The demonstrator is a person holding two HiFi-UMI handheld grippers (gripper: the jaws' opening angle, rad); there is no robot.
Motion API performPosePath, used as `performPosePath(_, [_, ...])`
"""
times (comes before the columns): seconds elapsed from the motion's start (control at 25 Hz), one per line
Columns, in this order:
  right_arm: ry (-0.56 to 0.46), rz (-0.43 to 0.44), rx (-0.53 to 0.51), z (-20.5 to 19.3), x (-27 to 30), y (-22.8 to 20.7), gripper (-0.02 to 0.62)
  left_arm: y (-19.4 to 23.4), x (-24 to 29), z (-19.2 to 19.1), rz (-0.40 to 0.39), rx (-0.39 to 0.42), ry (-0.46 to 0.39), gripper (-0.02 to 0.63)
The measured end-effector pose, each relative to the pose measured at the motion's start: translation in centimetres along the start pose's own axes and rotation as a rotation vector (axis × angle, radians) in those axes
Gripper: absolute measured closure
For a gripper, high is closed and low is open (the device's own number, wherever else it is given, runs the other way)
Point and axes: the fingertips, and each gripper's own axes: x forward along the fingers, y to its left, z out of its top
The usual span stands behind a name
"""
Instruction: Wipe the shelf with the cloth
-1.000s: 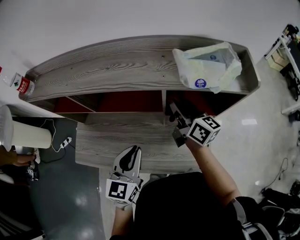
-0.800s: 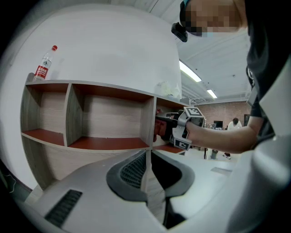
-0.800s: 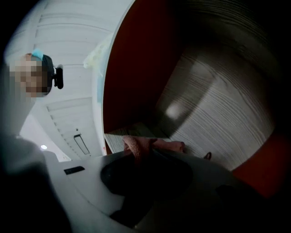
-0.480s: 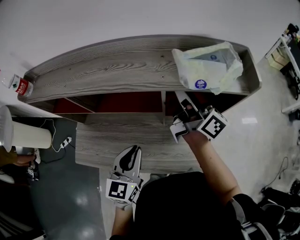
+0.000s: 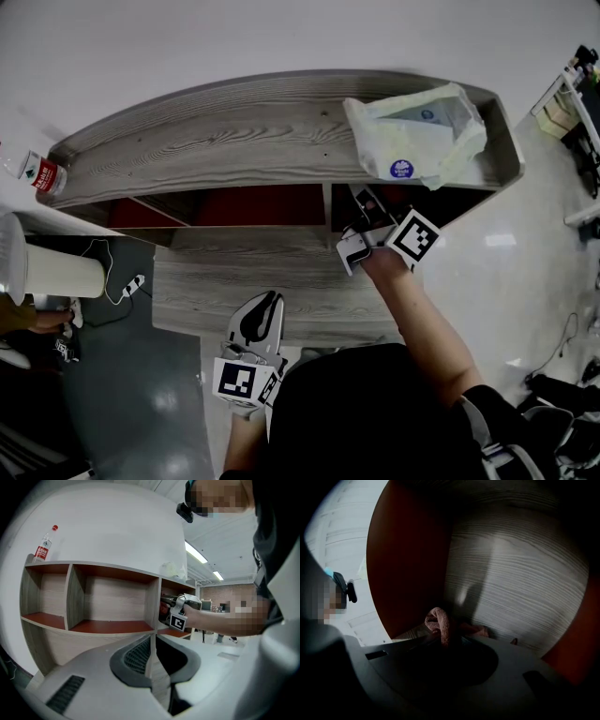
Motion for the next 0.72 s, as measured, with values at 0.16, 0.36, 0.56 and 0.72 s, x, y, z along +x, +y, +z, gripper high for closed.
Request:
performPosePath(0.16, [0.027,-0.076,0.029,-1.8,-1.2,-2.5,0.548,0.0,-0.1,-0.1,-0.001,-0.001,0.001,0.563])
performPosePath(0.36, [0.043,-0.159,0.084,-4.4,-3.7,-4.5,0.548,-0.4,-0.1,-0.3,-0.012,-0.002,0.001,0.563])
performPosePath(0.56, [0.065,-0.197,0.131,-6.5,-5.9,-5.1,0.548,-0.7,0.0,-0.4,-0.023,-0.004,0.0,0.563])
performPosePath(0.72, [0.071,-0.212,0.152,-7.6,-7.3,-5.5,0.548,-1.1,0.2,-0.5,-0.039,-0.003,0.001,0.563])
